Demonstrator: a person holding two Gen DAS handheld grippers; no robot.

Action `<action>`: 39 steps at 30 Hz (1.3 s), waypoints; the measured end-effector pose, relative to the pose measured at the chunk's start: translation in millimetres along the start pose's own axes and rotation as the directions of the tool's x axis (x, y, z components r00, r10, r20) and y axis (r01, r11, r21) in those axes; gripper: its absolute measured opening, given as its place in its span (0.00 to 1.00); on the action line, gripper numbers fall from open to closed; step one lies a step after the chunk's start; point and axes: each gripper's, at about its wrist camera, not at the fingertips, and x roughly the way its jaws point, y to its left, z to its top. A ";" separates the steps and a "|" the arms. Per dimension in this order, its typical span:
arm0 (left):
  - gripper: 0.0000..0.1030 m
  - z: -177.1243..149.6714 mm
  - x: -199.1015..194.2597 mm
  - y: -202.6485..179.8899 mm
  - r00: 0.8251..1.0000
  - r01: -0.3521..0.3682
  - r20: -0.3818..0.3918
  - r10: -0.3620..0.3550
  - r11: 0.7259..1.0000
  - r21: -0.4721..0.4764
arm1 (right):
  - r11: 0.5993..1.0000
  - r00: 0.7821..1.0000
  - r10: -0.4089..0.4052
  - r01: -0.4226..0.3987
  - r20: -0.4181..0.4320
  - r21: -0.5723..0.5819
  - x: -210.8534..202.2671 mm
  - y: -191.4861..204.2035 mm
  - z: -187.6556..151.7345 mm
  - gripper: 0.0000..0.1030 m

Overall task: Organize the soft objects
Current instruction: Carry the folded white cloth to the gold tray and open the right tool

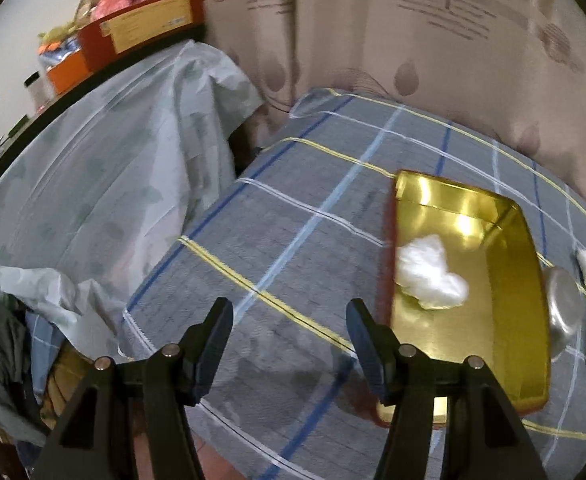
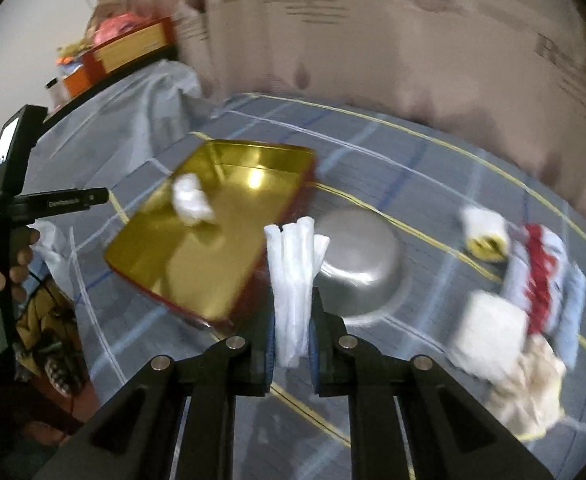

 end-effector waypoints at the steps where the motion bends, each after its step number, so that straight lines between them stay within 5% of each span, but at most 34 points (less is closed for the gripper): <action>1: 0.59 -0.3 1.3 4.6 1.000 -0.006 0.003 0.006 1.000 -0.009 | 1.000 1.000 0.014 -0.014 -0.004 -0.015 4.9 9.0 5.0 0.12; 13: 0.59 1.3 12.0 25.7 1.000 -0.014 -0.025 0.013 0.998 -0.056 | 0.996 0.998 -0.011 0.006 -0.063 -0.088 90.0 63.2 52.4 0.14; 24: 0.59 0.6 18.3 34.4 0.999 -0.015 -0.047 0.011 0.995 -0.094 | 0.997 0.995 -0.048 0.043 -0.089 -0.064 128.7 59.8 71.3 0.15; 27: 0.59 1.0 17.0 34.2 0.999 -0.009 -0.042 0.005 0.995 -0.096 | 0.996 0.994 -0.056 0.050 -0.089 -0.071 131.2 61.1 72.7 0.29; 29: 0.59 0.7 16.5 34.3 0.999 -0.007 -0.042 0.003 0.995 -0.099 | 0.996 0.996 -0.056 0.051 -0.074 -0.069 129.5 61.5 72.4 0.48; 39: 0.59 0.9 14.7 30.7 0.999 -0.004 -0.039 0.000 0.996 -0.090 | 0.997 0.999 -0.041 0.039 -0.026 -0.071 107.8 66.6 70.8 0.57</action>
